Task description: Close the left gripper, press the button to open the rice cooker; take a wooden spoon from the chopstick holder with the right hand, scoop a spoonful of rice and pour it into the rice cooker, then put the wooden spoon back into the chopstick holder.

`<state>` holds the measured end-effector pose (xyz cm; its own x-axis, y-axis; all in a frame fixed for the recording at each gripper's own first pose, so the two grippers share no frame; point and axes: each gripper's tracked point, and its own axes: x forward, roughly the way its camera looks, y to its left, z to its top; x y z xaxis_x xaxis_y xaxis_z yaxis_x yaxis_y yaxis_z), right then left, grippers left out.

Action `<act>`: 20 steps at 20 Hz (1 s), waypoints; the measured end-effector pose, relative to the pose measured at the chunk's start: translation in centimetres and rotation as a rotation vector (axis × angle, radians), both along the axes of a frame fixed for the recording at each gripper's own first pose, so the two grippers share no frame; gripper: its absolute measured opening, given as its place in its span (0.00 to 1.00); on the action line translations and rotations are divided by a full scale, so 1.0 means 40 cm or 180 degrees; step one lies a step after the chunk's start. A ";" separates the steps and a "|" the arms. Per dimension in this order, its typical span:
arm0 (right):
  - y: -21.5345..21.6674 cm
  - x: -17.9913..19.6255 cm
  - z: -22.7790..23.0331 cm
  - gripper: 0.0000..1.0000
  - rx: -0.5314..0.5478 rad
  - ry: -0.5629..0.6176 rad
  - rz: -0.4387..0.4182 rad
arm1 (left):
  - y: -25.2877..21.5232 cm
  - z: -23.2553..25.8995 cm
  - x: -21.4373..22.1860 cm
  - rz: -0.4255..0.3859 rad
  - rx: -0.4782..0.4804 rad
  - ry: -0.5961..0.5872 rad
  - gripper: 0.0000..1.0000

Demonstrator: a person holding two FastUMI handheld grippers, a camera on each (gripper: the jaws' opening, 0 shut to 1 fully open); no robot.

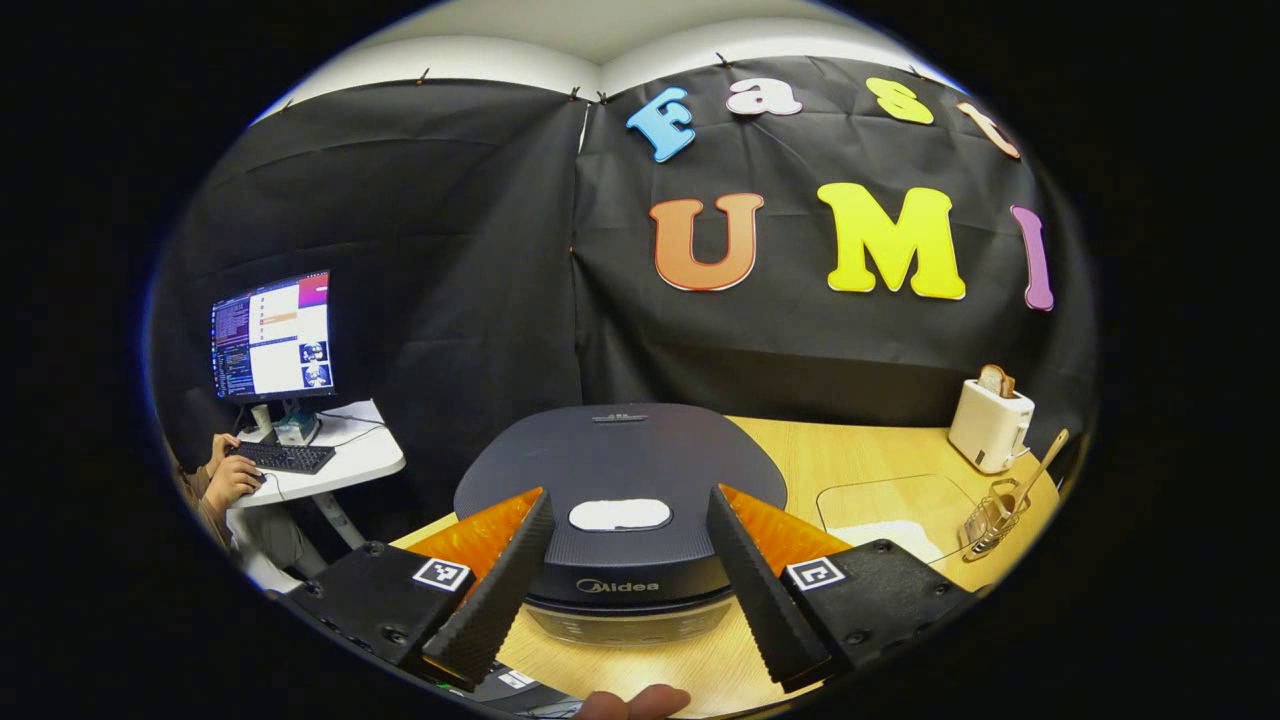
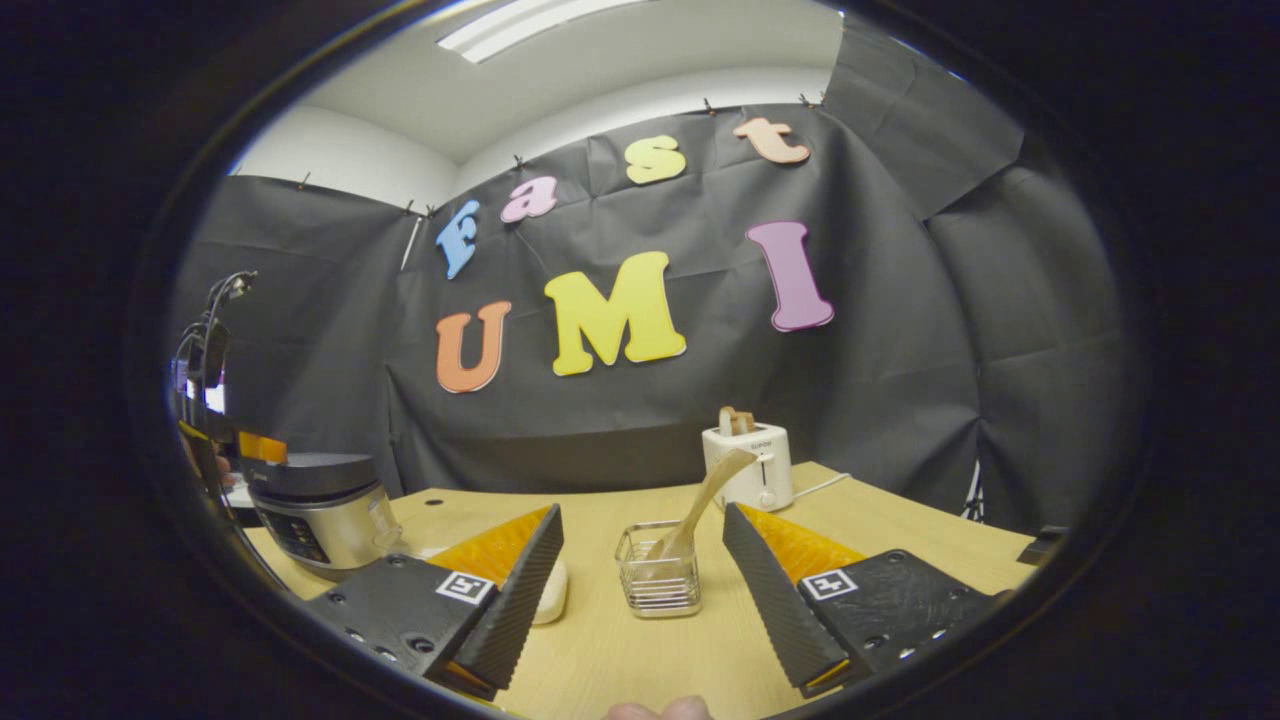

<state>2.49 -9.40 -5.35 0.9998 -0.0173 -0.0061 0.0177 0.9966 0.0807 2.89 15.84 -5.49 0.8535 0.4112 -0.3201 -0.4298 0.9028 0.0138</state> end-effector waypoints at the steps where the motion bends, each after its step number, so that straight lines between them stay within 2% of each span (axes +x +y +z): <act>1: 0.001 0.000 0.004 0.91 0.0004 -0.0024 -0.0002 | 0.001 0.003 0.001 0.0002 0.0022 -0.0044 0.99; 2: 0.002 0.000 0.004 0.95 0.0007 -0.0037 -0.0008 | 0.001 0.004 0.002 -0.0002 0.0037 -0.0053 0.99; 3: 0.000 0.000 0.006 0.91 0.0009 -0.0053 -0.0013 | -0.002 0.002 0.000 -0.0009 0.0058 -0.0071 0.99; 5: -0.012 0.002 0.003 0.91 0.0036 -0.0079 -0.0054 | 0.000 0.003 0.002 -0.0026 0.0157 -0.0126 0.99; 6: -0.012 0.006 -0.008 0.95 0.0065 -0.0059 -0.0056 | 0.000 0.006 0.002 -0.0034 0.0207 -0.0152 0.99; 8: -0.006 0.014 -0.036 0.95 0.0089 0.0034 -0.0025 | 0.002 -0.002 -0.002 0.0001 0.0203 -0.0266 0.99; 9: -0.006 0.016 -0.045 0.91 0.0092 0.0056 -0.0029 | -0.004 -0.004 0.004 -0.0029 0.0298 -0.0276 0.99; 10: -0.006 0.017 -0.049 0.91 0.0102 0.0053 -0.0037 | -0.009 -0.027 -0.006 -0.0036 0.0289 -0.0191 0.88; 11: -0.003 0.017 -0.054 0.91 0.0128 0.0050 -0.0035 | -0.009 -0.007 -0.002 -0.0055 0.0361 -0.0342 0.98; 12: 0.007 0.018 -0.062 0.95 0.0157 0.0064 -0.0005 | -0.007 -0.021 -0.001 -0.0060 0.0327 -0.0281 1.00; 13: 0.017 0.020 -0.068 0.91 0.0167 0.0082 0.0029 | -0.005 -0.013 -0.001 -0.0072 0.0350 -0.0339 0.87; 14: 0.022 0.022 -0.073 0.95 0.0149 0.0098 0.0053 | -0.006 -0.022 0.001 -0.0094 0.0348 -0.0311 0.96; 15: 0.022 0.023 -0.074 0.95 0.0115 0.0104 0.0059 | -0.005 -0.017 -0.002 -0.0099 0.0340 -0.0340 0.96; 16: 0.019 0.022 -0.072 0.91 0.0094 0.0105 0.0057 | -0.004 -0.014 0.000 -0.0086 0.0311 -0.0354 0.95; 19: 0.008 0.020 -0.064 0.95 0.0050 0.0119 0.0036 | -0.005 -0.010 0.001 -0.0078 0.0288 -0.0367 0.95; 20: 0.006 0.020 -0.060 0.90 0.0038 0.0108 0.0025 | -0.004 -0.008 0.001 -0.0080 0.0309 -0.0371 0.95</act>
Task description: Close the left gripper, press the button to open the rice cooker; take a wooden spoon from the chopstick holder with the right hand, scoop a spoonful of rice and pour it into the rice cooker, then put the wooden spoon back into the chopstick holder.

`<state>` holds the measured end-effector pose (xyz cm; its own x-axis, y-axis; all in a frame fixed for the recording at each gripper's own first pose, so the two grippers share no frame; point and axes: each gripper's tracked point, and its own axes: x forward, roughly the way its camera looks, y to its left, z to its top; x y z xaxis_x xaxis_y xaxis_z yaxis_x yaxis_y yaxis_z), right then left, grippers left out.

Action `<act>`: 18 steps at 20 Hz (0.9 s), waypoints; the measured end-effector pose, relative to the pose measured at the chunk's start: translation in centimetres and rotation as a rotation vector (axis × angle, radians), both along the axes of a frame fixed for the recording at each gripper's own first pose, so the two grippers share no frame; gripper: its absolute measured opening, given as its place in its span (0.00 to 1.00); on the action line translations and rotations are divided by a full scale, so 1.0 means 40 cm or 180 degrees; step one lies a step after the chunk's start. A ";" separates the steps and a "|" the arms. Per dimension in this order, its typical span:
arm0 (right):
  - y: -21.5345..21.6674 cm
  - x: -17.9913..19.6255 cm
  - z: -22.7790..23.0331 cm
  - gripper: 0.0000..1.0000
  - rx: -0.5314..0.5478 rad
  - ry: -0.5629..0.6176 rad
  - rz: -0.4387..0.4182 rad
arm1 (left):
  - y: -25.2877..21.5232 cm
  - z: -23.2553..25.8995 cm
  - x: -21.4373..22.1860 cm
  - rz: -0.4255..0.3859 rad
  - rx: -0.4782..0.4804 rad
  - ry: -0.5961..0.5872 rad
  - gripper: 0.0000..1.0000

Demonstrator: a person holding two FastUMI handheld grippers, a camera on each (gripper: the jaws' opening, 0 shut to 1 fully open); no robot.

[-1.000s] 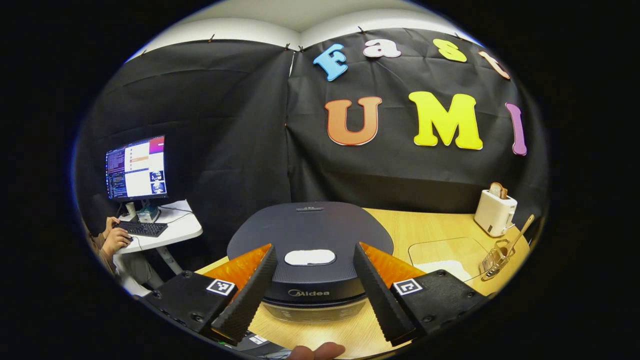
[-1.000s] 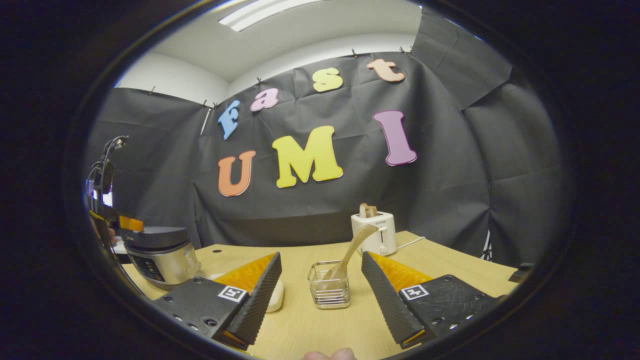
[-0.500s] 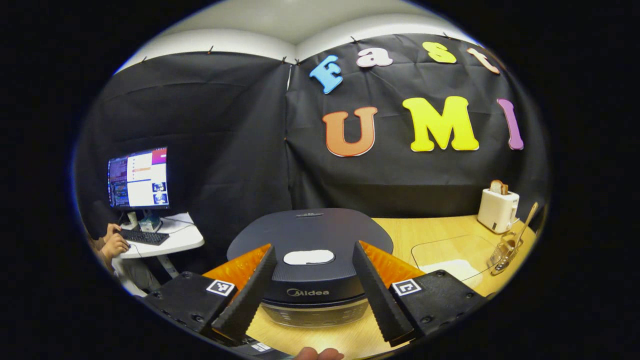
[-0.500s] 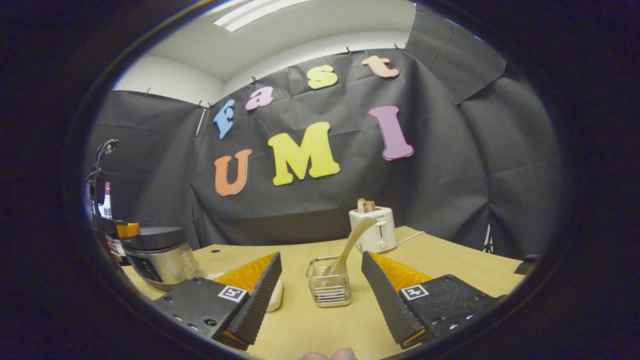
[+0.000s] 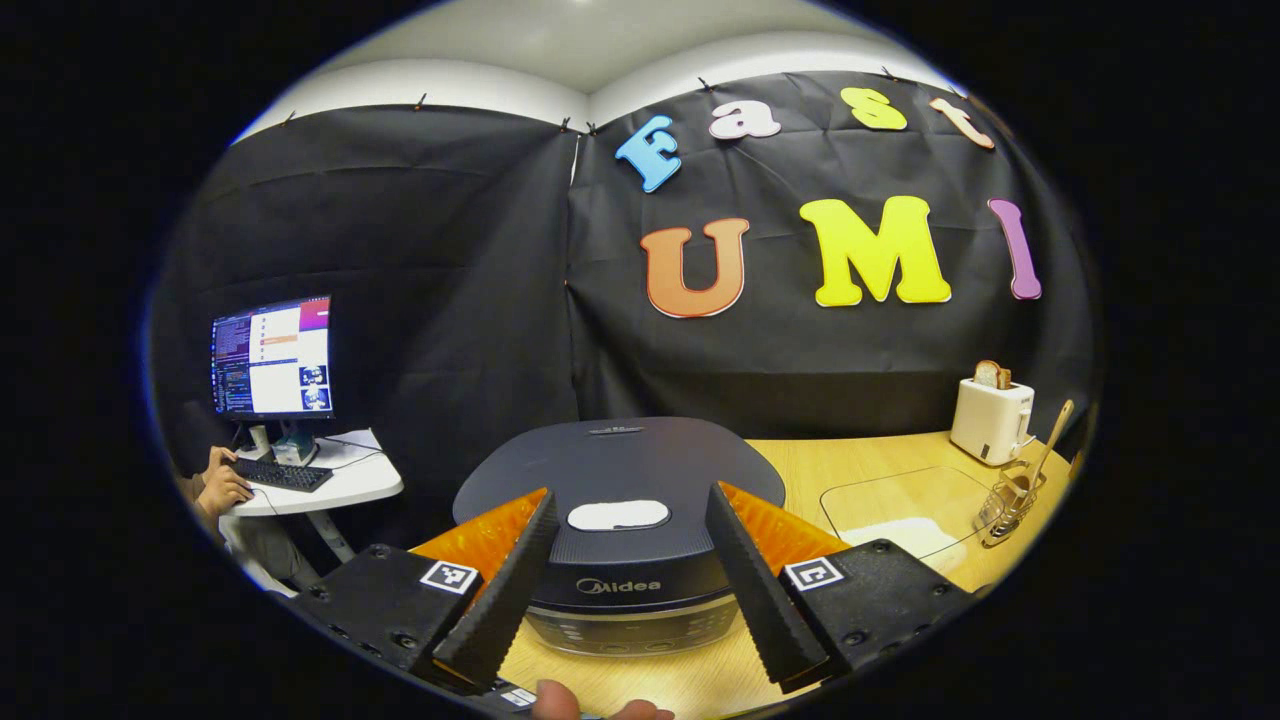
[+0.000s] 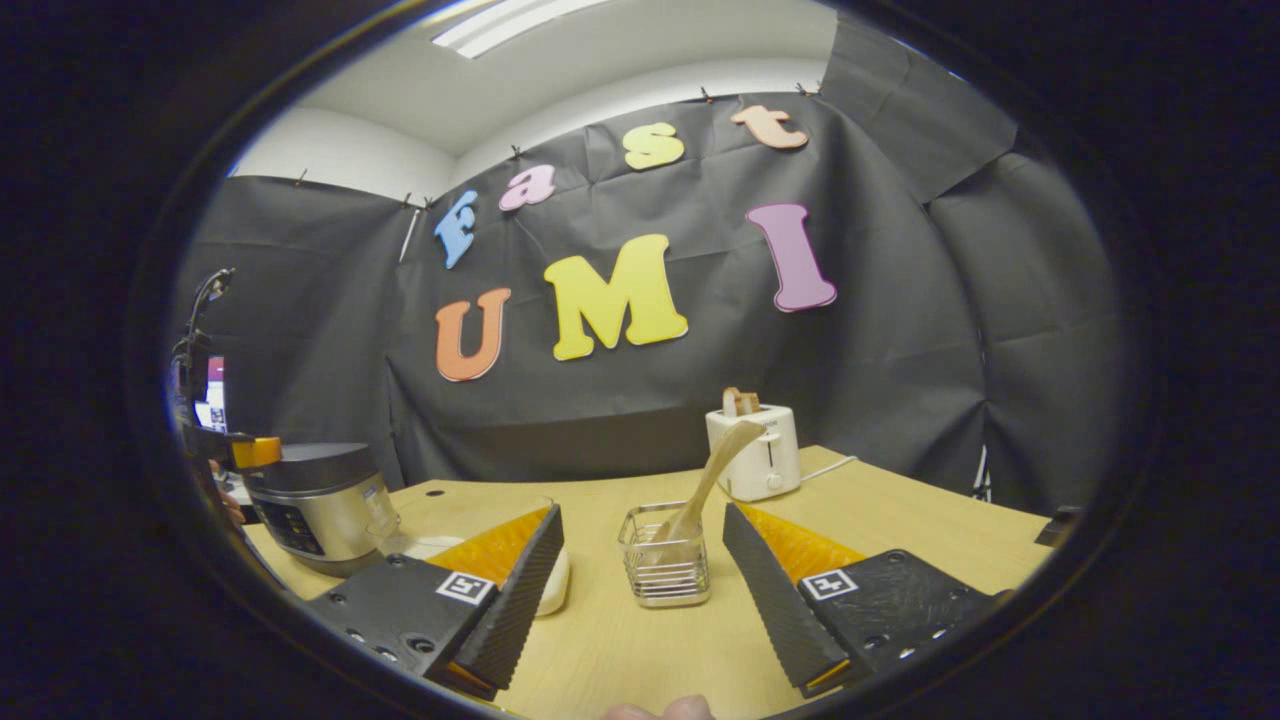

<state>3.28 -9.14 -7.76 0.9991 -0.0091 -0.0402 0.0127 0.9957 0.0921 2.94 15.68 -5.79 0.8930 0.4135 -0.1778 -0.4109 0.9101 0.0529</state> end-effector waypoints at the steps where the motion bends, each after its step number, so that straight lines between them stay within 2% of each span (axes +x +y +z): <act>1: -0.002 -0.001 0.005 0.90 -0.0005 -0.0006 -0.0008 | 0.001 0.000 0.001 0.0014 -0.0006 -0.0007 0.95; 2: -0.001 0.000 0.007 0.90 -0.0007 -0.0007 -0.0008 | 0.001 -0.001 -0.002 0.0021 -0.0036 -0.0022 0.96; 3: 0.002 0.000 0.011 0.95 -0.0012 -0.0011 -0.0007 | -0.003 0.001 -0.004 0.0008 -0.0064 -0.0023 0.96; 4: 0.003 0.001 0.018 0.91 -0.0025 -0.0026 -0.0011 | -0.012 0.008 -0.004 -0.0028 -0.0082 -0.0028 0.96; 7: 0.010 -0.001 0.047 0.91 -0.0079 -0.0092 -0.0014 | -0.038 0.062 -0.009 -0.0136 0.0008 -0.0204 0.97; 9: 0.020 -0.007 0.070 0.91 -0.0106 -0.0143 -0.0006 | -0.062 0.098 -0.007 -0.0254 0.0050 -0.0348 0.96; 10: 0.024 -0.009 0.080 0.95 -0.0116 -0.0165 -0.0002 | -0.080 0.111 -0.010 -0.0312 0.0062 -0.0385 0.96; 14: 0.051 -0.024 0.139 0.91 -0.0166 -0.0289 0.0027 | -0.167 0.162 -0.016 -0.0596 0.0112 -0.0508 0.96; 15: 0.060 -0.029 0.153 0.95 -0.0178 -0.0311 0.0037 | -0.189 0.176 -0.018 -0.0656 0.0118 -0.0557 0.96; 16: 0.068 -0.035 0.166 0.95 -0.0207 -0.0331 0.0049 | -0.209 0.187 -0.020 -0.0707 0.0120 -0.0601 0.96; 17: 0.077 -0.041 0.176 0.90 -0.0229 -0.0335 0.0069 | -0.228 0.196 -0.022 -0.0756 0.0121 -0.0661 0.89; 18: 0.087 -0.050 0.183 0.95 -0.0238 -0.0331 0.0097 | -0.241 0.200 -0.023 -0.0787 0.0105 -0.0698 0.97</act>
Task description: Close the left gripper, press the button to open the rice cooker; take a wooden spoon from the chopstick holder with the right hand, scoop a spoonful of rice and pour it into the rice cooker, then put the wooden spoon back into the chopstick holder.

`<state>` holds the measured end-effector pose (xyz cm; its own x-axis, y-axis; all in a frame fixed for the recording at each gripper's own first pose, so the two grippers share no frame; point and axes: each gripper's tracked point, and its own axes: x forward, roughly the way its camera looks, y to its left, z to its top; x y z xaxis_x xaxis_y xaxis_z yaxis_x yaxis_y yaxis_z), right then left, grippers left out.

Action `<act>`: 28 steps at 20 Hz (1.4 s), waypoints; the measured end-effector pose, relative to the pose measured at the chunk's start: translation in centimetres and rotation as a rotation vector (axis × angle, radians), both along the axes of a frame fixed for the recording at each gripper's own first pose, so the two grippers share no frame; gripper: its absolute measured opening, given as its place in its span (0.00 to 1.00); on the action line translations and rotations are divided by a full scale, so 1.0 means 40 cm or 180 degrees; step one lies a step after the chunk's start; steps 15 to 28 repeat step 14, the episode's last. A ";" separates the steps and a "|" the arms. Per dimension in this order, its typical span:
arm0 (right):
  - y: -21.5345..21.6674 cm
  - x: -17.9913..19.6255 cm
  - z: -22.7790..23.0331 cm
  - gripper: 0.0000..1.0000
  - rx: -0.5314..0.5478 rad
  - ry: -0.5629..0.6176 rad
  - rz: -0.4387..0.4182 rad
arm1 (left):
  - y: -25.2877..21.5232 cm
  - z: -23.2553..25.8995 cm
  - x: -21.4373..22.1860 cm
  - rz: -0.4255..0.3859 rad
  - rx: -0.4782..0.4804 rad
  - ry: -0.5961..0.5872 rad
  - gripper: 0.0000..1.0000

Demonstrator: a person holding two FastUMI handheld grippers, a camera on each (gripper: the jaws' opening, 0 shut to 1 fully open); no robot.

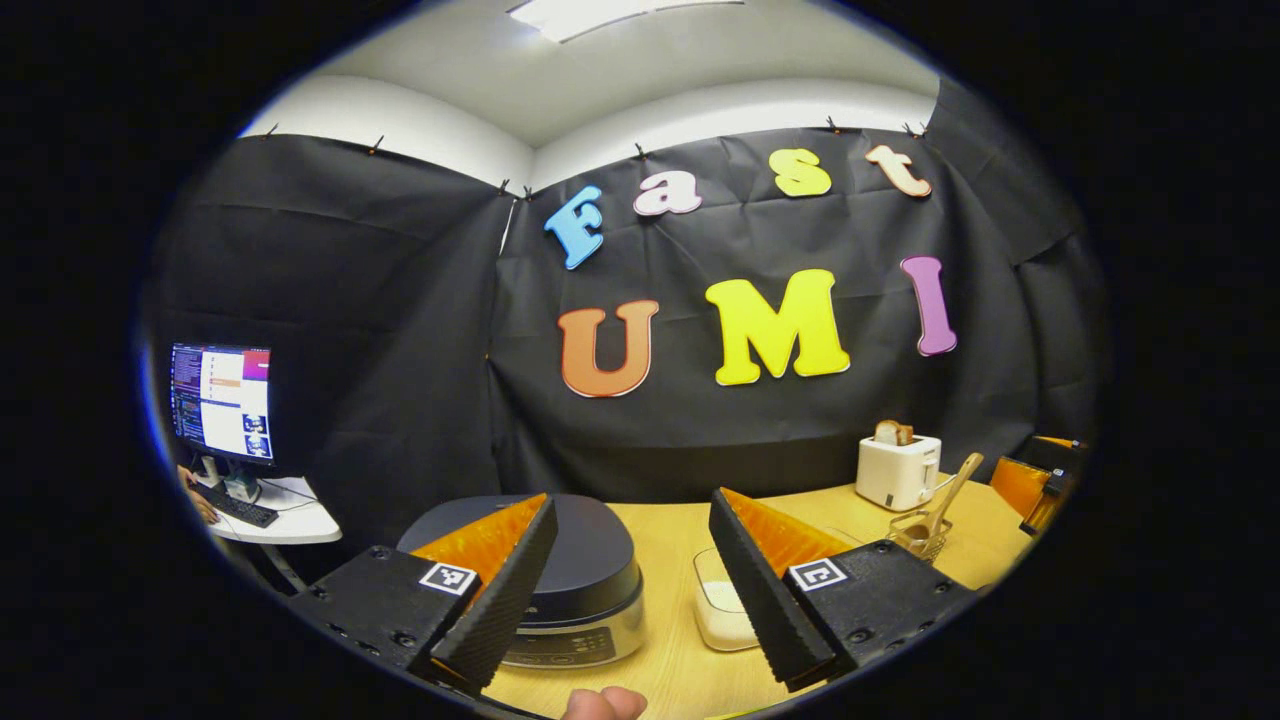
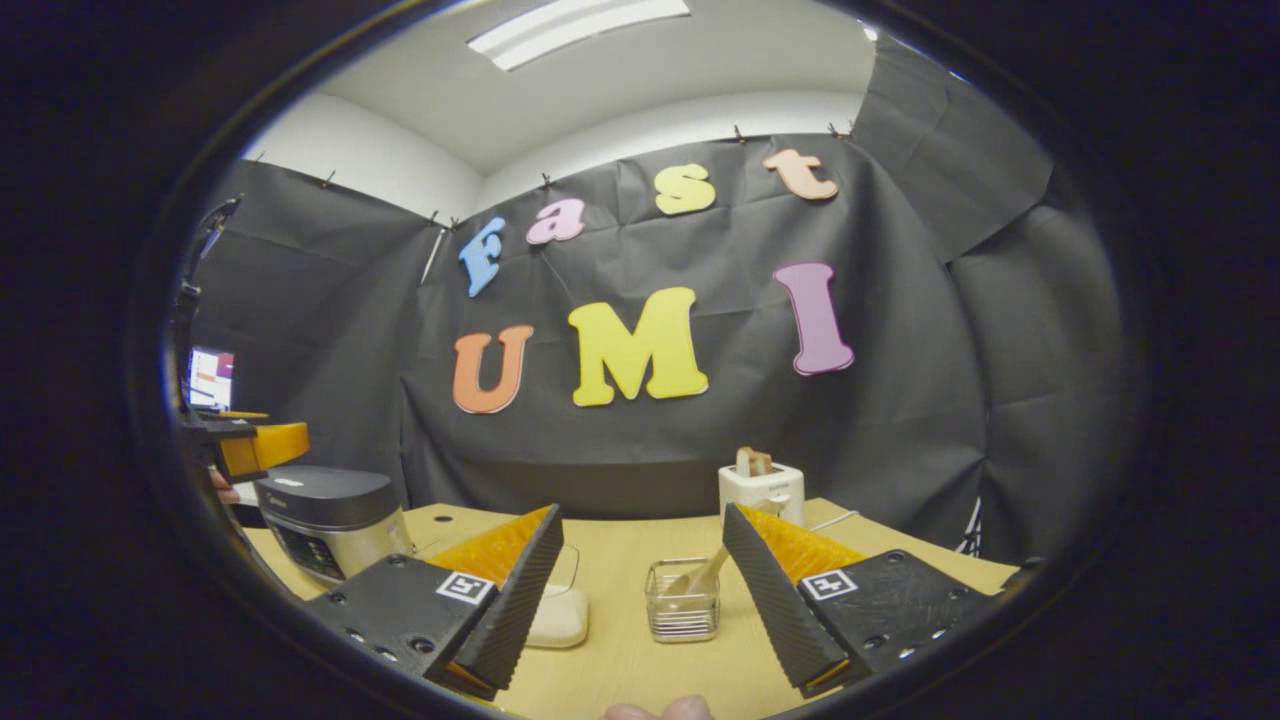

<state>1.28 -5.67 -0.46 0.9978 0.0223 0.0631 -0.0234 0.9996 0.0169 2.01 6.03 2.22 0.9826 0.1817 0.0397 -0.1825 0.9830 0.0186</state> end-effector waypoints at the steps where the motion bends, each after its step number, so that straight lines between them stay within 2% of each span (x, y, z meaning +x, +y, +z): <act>1: 0.006 -0.007 0.006 0.95 -0.0006 0.0016 0.0003 | -0.013 -0.003 -0.002 -0.0043 -0.0021 0.0006 0.98; 5: 0.027 -0.040 0.034 0.95 -0.0091 -0.0059 -0.0028 | -0.056 -0.012 -0.019 -0.0198 0.0032 0.0053 0.99; 7: 0.060 -0.051 0.045 0.95 -0.0074 -0.0052 0.0034 | -0.043 -0.001 -0.037 -0.0134 0.0050 -0.0014 0.99; 8: 0.067 -0.052 0.044 1.00 -0.0084 -0.0035 0.0040 | -0.050 -0.006 -0.040 -0.0164 0.0028 -0.0015 0.99; 9: 0.070 -0.055 0.050 0.95 -0.0103 -0.0040 0.0028 | -0.060 -0.016 -0.043 -0.0207 -0.0017 0.0016 0.99; 12: 0.081 -0.067 0.064 0.95 -0.0163 -0.0063 -0.0023 | -0.060 -0.025 -0.054 -0.0280 -0.0088 0.0013 0.99; 13: 0.085 -0.068 0.066 0.91 -0.0186 -0.0045 -0.0042 | -0.057 -0.027 -0.055 -0.0281 -0.0096 -0.0009 0.99; 14: 0.088 -0.072 0.066 0.95 -0.0210 -0.0037 -0.0067 | -0.059 -0.034 -0.054 -0.0306 -0.0088 0.0025 0.99; 28: 0.088 -0.072 0.066 0.95 -0.0210 -0.0037 -0.0067 | -0.059 -0.034 -0.054 -0.0306 -0.0088 0.0025 0.99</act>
